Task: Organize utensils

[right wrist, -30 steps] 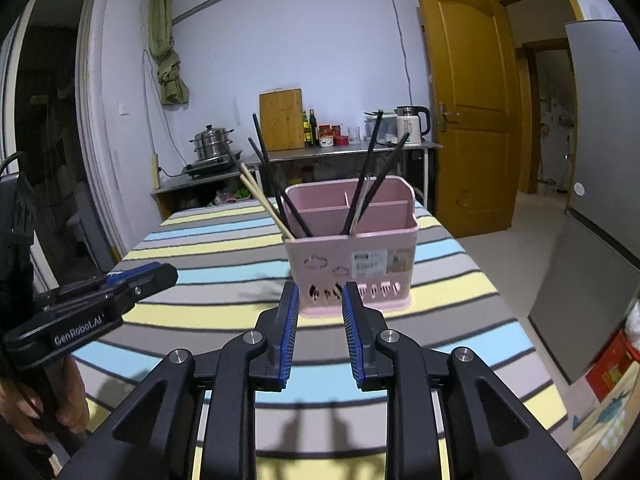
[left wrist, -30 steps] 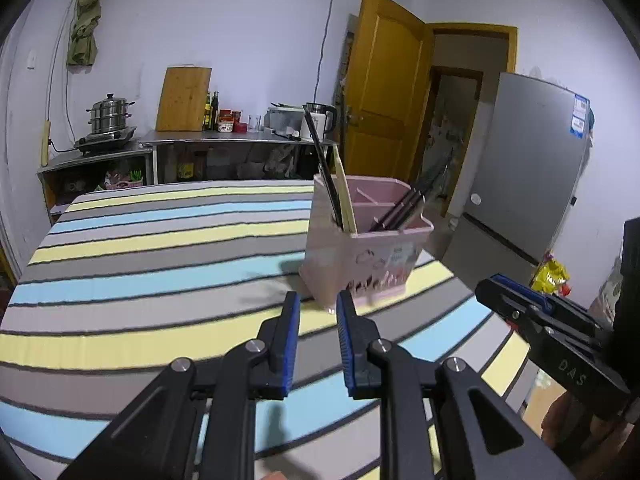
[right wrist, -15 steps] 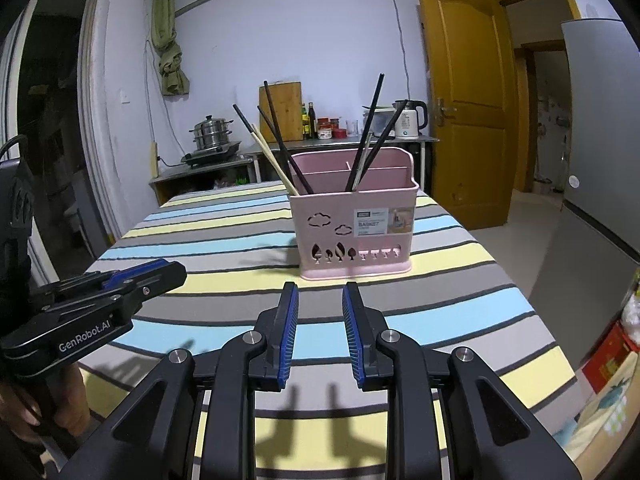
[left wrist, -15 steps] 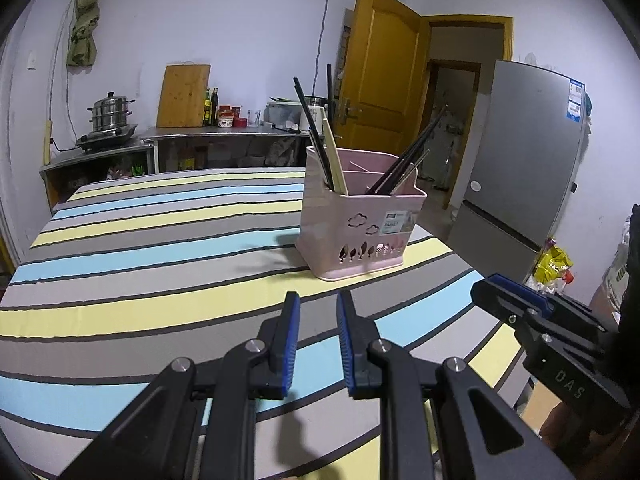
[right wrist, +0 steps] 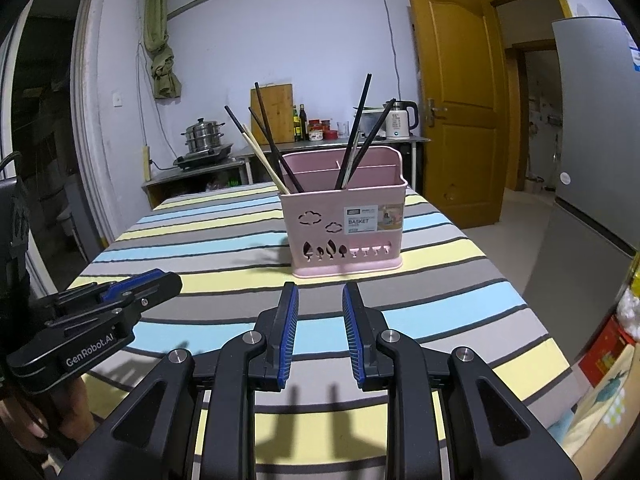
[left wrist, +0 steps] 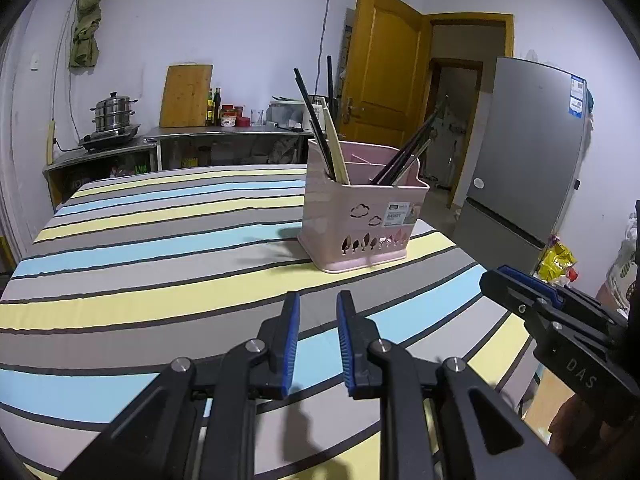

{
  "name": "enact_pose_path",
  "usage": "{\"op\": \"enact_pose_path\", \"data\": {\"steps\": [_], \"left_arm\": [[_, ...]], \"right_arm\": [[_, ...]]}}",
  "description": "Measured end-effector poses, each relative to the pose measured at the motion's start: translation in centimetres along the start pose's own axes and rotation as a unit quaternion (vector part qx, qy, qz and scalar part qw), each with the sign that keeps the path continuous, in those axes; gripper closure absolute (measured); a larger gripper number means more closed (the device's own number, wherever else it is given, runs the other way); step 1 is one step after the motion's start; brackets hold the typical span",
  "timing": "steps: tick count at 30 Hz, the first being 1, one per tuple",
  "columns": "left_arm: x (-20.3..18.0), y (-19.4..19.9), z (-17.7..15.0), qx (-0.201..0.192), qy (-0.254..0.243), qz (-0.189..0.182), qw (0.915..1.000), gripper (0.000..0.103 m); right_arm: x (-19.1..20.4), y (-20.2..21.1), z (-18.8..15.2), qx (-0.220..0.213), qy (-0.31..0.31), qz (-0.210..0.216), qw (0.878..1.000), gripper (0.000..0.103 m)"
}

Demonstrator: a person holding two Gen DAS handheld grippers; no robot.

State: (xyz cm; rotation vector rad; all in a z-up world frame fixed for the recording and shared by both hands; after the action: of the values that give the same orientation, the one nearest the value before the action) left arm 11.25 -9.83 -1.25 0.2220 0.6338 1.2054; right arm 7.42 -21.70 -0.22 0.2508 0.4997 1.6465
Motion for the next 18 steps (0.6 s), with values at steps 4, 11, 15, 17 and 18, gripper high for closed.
{"op": "enact_pose_path", "data": {"steps": [4, 11, 15, 17, 18], "left_arm": [[-0.12, -0.04, -0.04, 0.001, -0.001, 0.0, 1.0, 0.083], [-0.16, -0.11, -0.17, 0.004, -0.003, 0.0, 1.0, 0.083], [-0.29, -0.04, -0.17, 0.003, -0.004, 0.0, 1.0, 0.083], [-0.33, -0.03, -0.15, 0.004, -0.004, 0.0, 1.0, 0.083], [-0.36, -0.04, -0.16, 0.003, -0.004, 0.0, 1.0, 0.083]], "right_arm": [[0.18, 0.0, -0.16, 0.001, -0.001, 0.0, 1.0, 0.079], [0.23, 0.02, -0.25, 0.001, -0.002, 0.001, 1.0, 0.079], [0.24, 0.02, -0.24, 0.001, -0.002, 0.001, 1.0, 0.079], [0.24, 0.03, -0.23, 0.001, -0.002, 0.001, 1.0, 0.079], [0.25, 0.03, -0.23, 0.001, -0.002, 0.0, 1.0, 0.079]]}}
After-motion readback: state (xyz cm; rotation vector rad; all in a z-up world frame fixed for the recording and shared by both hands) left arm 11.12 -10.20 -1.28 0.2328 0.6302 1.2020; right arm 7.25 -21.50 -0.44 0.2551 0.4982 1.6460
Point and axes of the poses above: each gripper's, at about its wrist camera, not at the fingertips, and y roughly against the way its jaws point, x to its left, z to its top, the point moved 7 cm from there along -y, roughly the way its jaws point, and after that the axes turned 13 degrees about y, right-handed, at the moved point
